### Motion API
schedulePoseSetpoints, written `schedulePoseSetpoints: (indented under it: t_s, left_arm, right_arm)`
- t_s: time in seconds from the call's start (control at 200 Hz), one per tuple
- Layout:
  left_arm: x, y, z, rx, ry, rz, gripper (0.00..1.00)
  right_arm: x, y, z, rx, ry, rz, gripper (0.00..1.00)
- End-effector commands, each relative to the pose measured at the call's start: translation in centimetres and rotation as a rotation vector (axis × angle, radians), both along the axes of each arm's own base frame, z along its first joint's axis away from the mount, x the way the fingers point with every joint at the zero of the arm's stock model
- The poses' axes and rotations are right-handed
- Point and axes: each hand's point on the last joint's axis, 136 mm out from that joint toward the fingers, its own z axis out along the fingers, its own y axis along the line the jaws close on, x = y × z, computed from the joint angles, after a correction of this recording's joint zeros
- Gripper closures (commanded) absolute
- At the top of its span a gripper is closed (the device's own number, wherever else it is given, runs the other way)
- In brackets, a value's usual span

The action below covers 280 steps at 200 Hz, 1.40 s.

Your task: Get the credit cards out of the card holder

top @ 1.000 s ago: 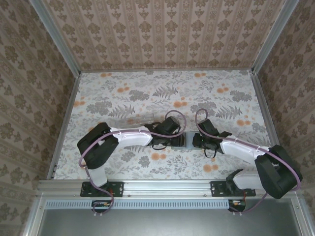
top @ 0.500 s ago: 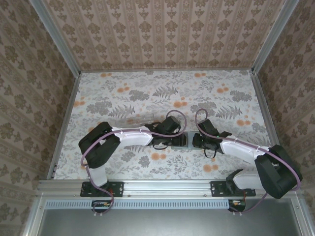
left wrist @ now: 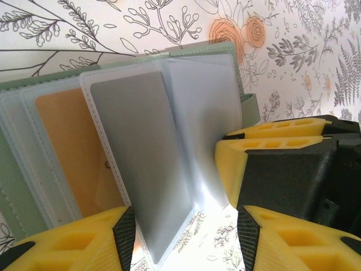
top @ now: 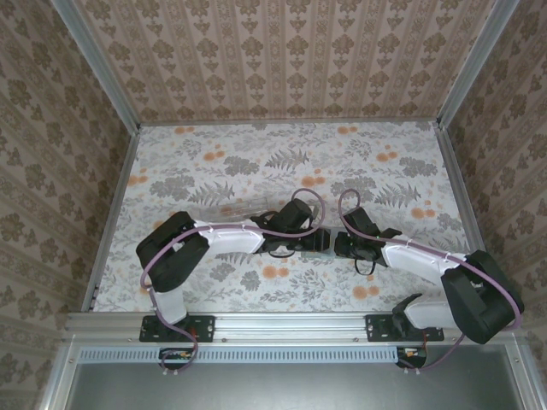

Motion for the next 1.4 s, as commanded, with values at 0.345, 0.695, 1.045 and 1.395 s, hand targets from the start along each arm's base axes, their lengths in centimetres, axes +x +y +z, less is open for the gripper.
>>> schedulePoseSetpoints:
  t_s: [0.345, 0.695, 1.045, 1.395]
  left_arm:
    - [-0.4, -1.8, 1.7, -0.1, -0.002, -0.047, 0.46]
    - [-0.5, -2.0, 1.3, -0.094, 0.006, -0.054, 0.46]
    - [-0.6, -3.3, 2.1, -0.122, 0.0, -0.083, 0.46]
    - [-1.1, -5.4, 4.2, -0.172, -0.027, -0.141, 0.46]
  right_arm:
    - [-0.4, -3.5, 1.9, -0.073, -0.051, -0.184, 0.68]
    - [-1.0, -4.5, -0.5, -0.009, 0.017, -0.272, 0.59]
    - [-0.9, -1.7, -1.6, 0.116, 0.071, -0.199, 0.68]
    - [-1.1, -1.7, -1.0, 0.128, 0.059, -0.191, 0.69]
